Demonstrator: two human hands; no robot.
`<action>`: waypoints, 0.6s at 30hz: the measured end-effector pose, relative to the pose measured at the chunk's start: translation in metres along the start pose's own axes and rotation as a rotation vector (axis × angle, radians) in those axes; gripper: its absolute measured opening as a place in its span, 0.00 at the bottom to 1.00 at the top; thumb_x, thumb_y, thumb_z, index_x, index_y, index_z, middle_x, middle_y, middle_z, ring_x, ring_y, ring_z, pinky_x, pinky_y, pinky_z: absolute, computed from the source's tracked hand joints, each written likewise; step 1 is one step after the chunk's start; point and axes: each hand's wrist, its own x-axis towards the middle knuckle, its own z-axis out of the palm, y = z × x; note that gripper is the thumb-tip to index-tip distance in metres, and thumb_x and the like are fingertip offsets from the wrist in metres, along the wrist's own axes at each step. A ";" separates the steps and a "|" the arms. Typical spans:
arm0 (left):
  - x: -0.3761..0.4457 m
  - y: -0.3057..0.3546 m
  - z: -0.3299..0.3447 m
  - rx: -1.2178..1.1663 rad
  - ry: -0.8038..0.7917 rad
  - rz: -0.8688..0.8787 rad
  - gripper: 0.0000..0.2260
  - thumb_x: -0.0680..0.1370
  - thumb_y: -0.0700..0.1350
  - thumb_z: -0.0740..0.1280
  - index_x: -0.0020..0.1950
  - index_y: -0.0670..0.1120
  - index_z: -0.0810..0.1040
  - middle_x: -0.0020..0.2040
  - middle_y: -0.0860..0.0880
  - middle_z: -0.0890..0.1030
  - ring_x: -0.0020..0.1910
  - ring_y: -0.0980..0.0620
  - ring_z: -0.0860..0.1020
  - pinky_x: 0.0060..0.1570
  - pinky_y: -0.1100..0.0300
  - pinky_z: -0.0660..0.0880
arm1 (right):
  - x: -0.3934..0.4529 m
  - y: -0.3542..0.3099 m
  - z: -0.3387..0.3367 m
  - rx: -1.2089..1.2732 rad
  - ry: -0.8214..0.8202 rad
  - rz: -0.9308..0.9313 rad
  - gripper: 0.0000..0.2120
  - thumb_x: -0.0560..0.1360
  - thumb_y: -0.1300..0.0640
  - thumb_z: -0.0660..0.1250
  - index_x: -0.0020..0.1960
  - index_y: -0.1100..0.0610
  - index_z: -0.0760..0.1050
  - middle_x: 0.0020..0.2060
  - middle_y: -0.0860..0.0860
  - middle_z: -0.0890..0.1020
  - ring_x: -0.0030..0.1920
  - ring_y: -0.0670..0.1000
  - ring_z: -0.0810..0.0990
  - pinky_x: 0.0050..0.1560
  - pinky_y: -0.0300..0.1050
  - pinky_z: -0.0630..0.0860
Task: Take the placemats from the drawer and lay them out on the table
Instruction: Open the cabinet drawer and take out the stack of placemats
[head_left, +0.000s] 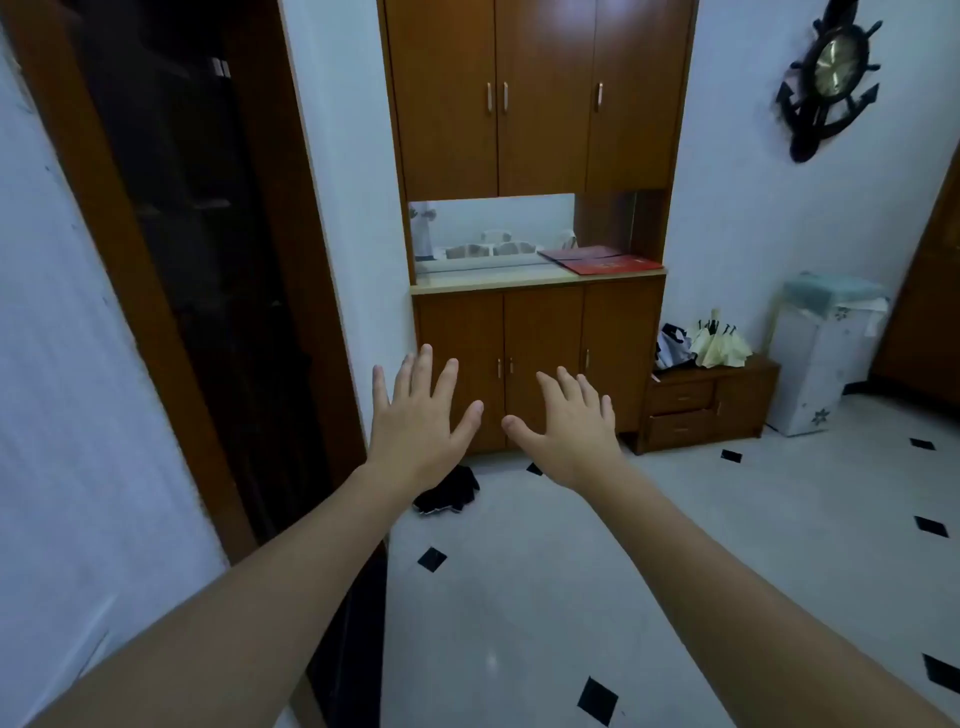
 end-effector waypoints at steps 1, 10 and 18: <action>0.007 -0.002 0.006 -0.005 -0.016 -0.017 0.35 0.76 0.67 0.37 0.79 0.53 0.51 0.80 0.45 0.49 0.79 0.45 0.48 0.74 0.37 0.45 | 0.005 0.001 0.003 -0.018 0.002 0.004 0.39 0.75 0.30 0.53 0.78 0.48 0.49 0.79 0.51 0.50 0.78 0.55 0.44 0.75 0.62 0.43; 0.098 -0.036 0.092 -0.034 -0.020 0.017 0.32 0.79 0.67 0.41 0.80 0.53 0.49 0.80 0.45 0.47 0.79 0.45 0.46 0.74 0.37 0.42 | 0.098 0.018 0.049 -0.147 0.017 0.063 0.40 0.74 0.29 0.52 0.79 0.49 0.49 0.79 0.52 0.49 0.78 0.56 0.44 0.75 0.62 0.44; 0.171 -0.032 0.158 -0.098 -0.091 0.082 0.33 0.79 0.67 0.42 0.80 0.52 0.47 0.80 0.45 0.47 0.79 0.44 0.46 0.75 0.39 0.43 | 0.158 0.056 0.066 -0.271 -0.018 0.182 0.42 0.75 0.29 0.52 0.79 0.51 0.46 0.79 0.53 0.47 0.78 0.57 0.43 0.75 0.63 0.43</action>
